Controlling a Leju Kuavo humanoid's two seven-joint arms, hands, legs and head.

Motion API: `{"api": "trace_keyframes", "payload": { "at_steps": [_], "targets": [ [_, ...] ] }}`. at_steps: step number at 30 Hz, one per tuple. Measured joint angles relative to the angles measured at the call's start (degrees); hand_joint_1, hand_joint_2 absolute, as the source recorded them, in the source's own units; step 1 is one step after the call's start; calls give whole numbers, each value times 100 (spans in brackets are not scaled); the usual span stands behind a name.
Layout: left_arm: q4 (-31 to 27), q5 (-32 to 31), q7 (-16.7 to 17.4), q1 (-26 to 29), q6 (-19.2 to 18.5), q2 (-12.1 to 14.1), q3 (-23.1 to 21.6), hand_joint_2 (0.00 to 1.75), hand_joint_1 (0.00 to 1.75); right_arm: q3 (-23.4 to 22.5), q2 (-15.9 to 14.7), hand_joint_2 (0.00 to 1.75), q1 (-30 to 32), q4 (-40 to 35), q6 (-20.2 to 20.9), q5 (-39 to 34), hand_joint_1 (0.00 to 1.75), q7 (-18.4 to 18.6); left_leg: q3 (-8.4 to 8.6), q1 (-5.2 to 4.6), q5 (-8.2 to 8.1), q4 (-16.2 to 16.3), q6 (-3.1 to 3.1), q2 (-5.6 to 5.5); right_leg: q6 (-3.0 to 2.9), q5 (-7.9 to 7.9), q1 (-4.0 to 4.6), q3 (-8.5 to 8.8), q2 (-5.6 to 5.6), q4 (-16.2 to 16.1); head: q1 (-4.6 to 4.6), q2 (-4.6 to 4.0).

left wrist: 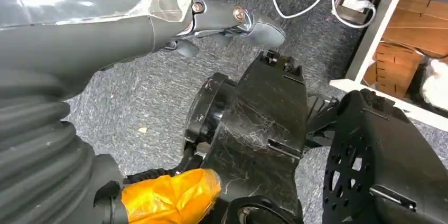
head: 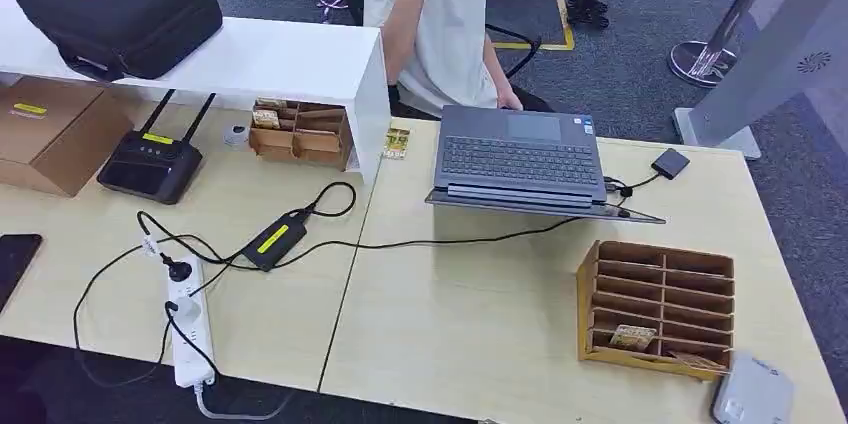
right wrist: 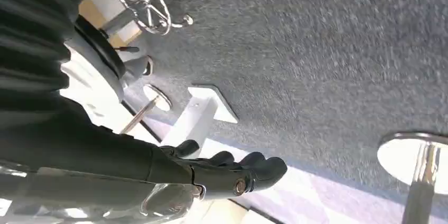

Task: Pass the card to the sensor for recognition and then transmit it.

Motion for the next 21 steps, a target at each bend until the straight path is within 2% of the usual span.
{"api": "trace_keyframes", "payload": {
  "at_steps": [4,6,7,8,9,10,11,12,13,14,15,17,21],
  "targets": [
    [0,-9,9,-1,0,-9,-2,175,0,330,0,175,123,-306,0,-245,0,57,1,0,0,0,0,1,0,0,0,0,0,0,0,0],
    [0,-15,11,0,0,-17,0,175,0,602,0,175,244,-486,2,-366,0,333,2,0,0,0,0,0,0,0,0,-1,0,0,0,0],
    [-2,-59,44,16,66,-17,-2,175,0,810,-7,175,370,-648,2,-269,0,743,2,0,-1,0,1,0,0,-1,0,-1,0,-1,0,0],
    [-35,-156,110,54,184,-13,-2,175,0,985,-13,175,516,-922,81,-80,0,1310,3,-7,-3,0,1,-1,1,-4,-6,-3,-2,-1,2,0],
    [-113,-312,270,90,318,4,0,175,0,1024,-90,175,646,-1352,405,84,0,1794,-2,-6,-3,0,1,-7,4,-6,-6,-1,-7,-2,-9,0],
    [-179,-436,406,125,408,33,2,175,0,898,-262,175,719,-1788,952,165,0,2071,-9,-6,-4,0,1,-14,4,-5,-6,-1,-14,-3,-2,0],
    [-232,-516,505,157,468,50,5,175,0,659,-383,175,744,-2135,1724,282,0,1997,-13,-9,-5,0,4,-16,6,-4,-10,-3,-15,-4,-7,0],
    [-278,-560,586,160,498,70,5,175,0,233,-608,175,734,-2449,2488,428,0,1582,-14,-18,-5,-1,6,-18,7,-5,-27,-4,-15,-2,-7,0],
    [-293,-577,630,164,512,83,5,175,0,-185,-774,175,691,-2688,2880,446,0,1086,-11,-17,-10,-3,13,-18,10,-8,-27,0,-16,-2,-11,0],
    [-313,-575,656,167,514,92,5,175,0,-543,-897,175,673,-2875,2948,456,0,792,-14,-19,-10,-2,13,-22,16,-11,-25,4,-22,-3,9,0],
    [-319,-568,669,167,512,94,5,175,0,-844,-1048,175,661,-3064,2736,472,0,654,-15,-20,-11,-1,15,-29,16,-11,-23,11,-32,-13,-4,0],
    [-326,-538,669,170,501,92,5,175,0,-1247,-1274,175,643,-3262,2401,480,0,570,-12,-10,-11,1,16,-37,17,-9,-13,24,-42,-26,2,0],
    [-328,-511,669,170,483,90,5,175,0,-1658,-1684,175,613,-3403,2251,483,0,444,-2,-18,-15,1,22,-32,17,-9,-18,24,-39,-20,-6,0]
  ]
}}
